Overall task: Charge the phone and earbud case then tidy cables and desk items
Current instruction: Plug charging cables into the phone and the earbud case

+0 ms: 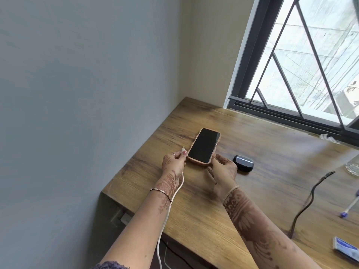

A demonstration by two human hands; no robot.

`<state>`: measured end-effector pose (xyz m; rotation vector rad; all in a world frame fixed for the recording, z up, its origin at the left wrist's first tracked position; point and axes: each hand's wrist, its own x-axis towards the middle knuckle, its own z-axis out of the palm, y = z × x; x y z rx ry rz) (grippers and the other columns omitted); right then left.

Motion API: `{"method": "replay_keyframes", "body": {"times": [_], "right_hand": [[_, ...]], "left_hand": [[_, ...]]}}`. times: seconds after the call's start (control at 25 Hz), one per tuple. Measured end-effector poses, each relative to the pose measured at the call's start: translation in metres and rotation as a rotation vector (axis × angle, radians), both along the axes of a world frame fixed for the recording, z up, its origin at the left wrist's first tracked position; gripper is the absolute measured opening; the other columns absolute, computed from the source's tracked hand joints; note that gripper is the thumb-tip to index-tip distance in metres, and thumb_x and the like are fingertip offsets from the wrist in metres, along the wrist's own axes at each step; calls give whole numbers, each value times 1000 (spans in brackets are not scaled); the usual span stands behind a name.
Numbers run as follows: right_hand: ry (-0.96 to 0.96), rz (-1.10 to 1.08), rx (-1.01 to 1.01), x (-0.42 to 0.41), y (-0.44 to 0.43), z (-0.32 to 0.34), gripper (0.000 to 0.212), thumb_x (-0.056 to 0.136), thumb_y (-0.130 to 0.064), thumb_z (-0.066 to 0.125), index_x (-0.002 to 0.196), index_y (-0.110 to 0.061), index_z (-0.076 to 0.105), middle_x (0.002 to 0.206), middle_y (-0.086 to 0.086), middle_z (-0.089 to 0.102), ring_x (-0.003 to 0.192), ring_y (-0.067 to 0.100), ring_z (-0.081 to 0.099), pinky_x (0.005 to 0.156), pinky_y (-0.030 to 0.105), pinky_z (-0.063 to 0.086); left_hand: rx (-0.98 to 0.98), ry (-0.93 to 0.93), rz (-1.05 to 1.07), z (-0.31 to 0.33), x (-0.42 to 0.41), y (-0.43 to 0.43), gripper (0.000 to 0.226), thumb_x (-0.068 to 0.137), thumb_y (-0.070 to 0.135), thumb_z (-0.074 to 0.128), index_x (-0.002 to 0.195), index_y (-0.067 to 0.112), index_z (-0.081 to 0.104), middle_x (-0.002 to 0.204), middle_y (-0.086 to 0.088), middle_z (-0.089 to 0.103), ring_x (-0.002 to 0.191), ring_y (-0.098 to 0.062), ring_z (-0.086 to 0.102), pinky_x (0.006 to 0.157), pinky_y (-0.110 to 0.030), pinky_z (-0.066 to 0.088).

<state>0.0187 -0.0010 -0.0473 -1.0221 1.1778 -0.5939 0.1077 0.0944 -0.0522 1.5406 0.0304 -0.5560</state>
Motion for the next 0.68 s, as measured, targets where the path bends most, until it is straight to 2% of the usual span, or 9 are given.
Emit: {"method": "replay_keyframes", "body": {"times": [0.12, 0.2, 0.24, 0.32, 0.4, 0.56, 0.68], "right_hand": [[-172, -63, 168, -3, -4, 8, 14, 88, -2, 63, 96, -13, 60, 103, 11, 69, 91, 20, 70, 71, 27, 60], [-229, -14, 203, -4, -6, 9, 21, 87, 0, 64, 107, -2, 60, 100, 16, 70, 75, 18, 71, 53, 20, 57], [-235, 31, 209, -4, -8, 12, 22, 87, -2, 65, 108, 1, 61, 94, 15, 70, 67, 14, 70, 51, 18, 55], [-206, 136, 223, -2, -12, 13, 22, 88, -9, 66, 107, 1, 63, 86, 11, 70, 65, 12, 68, 56, 18, 56], [-175, 226, 230, 0, -18, 11, 24, 88, -15, 67, 107, -1, 63, 85, 11, 69, 68, 15, 67, 55, 18, 56], [-177, 274, 228, 1, -24, 3, 30, 88, -16, 67, 111, 1, 62, 101, 20, 70, 81, 22, 70, 67, 24, 60], [-177, 278, 196, 2, -23, 1, 30, 88, -17, 68, 111, 1, 64, 98, 17, 71, 72, 15, 67, 62, 21, 59]], "left_hand": [[-86, 47, -9, 0, 1, 2, 25, 90, 13, 62, 110, -1, 66, 88, -6, 68, 75, -11, 62, 75, -23, 55], [-135, 75, -3, 0, 2, 4, 25, 89, 11, 62, 109, -3, 66, 88, -7, 68, 72, -10, 63, 66, -17, 55], [-159, 81, 3, 0, 2, 6, 25, 89, 10, 63, 109, -4, 65, 88, -7, 68, 72, -10, 64, 63, -15, 55], [-215, 101, 4, 3, 2, 8, 24, 88, 8, 62, 109, -5, 65, 87, -7, 69, 71, -9, 67, 61, -14, 55], [-248, 120, -16, 8, 0, 10, 23, 88, 7, 62, 108, -5, 65, 87, -8, 70, 69, -7, 70, 62, -15, 56], [-216, 158, -45, 14, -10, 16, 12, 84, 4, 66, 96, 0, 67, 81, -13, 69, 59, -11, 69, 58, -20, 57], [-178, 193, -72, 12, -23, 23, 4, 82, 4, 69, 84, 4, 67, 76, -13, 67, 51, -11, 67, 52, -19, 56]]}}
